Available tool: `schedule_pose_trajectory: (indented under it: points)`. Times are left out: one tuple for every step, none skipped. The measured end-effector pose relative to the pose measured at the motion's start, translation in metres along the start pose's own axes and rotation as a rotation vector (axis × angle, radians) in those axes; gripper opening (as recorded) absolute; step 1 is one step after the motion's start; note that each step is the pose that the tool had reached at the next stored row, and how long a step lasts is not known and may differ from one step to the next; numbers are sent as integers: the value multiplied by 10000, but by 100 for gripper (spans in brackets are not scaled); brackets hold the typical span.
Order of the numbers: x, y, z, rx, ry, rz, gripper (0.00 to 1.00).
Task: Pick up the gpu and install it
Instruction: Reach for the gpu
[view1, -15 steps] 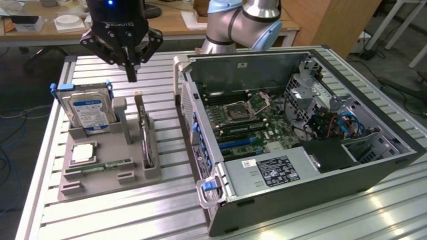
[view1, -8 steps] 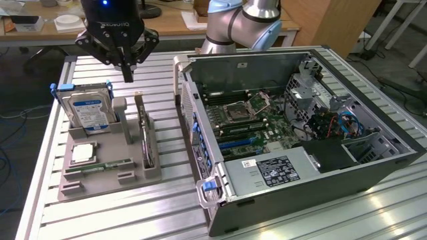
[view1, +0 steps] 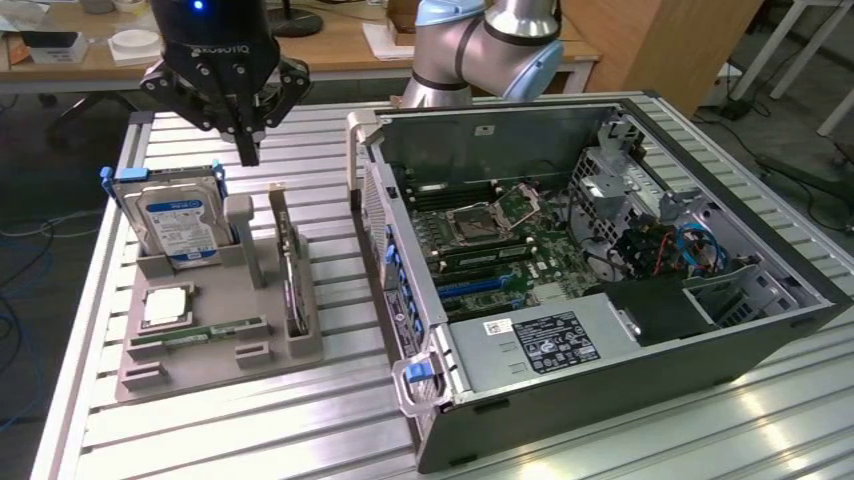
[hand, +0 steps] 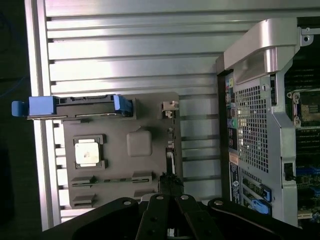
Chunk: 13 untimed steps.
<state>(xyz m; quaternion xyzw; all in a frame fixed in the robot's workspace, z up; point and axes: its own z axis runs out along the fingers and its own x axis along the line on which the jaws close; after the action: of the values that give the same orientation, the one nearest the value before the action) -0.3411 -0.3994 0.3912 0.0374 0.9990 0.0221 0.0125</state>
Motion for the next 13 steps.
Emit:
schedule_pose_trajectory:
  points:
    - [9,-1,0,-1,-1,0,10]
    - [19,-2,0,0,0,0,10]
    - [30,-3,0,0,0,0,10]
    - [39,-4,0,0,0,1,10]
    - [48,-5,0,0,0,0,10]
    - [58,-6,0,-1,0,-1,10]
    - [70,-7,1,-1,-1,-1,10]
    - [85,-8,0,0,0,0,10]
    - [98,-9,0,0,0,1,10]
    - [110,-11,0,0,0,0,10]
    - [124,-12,1,0,0,0,10]
    - [138,-14,1,0,0,1,10]
    - [153,-15,1,0,0,1,10]
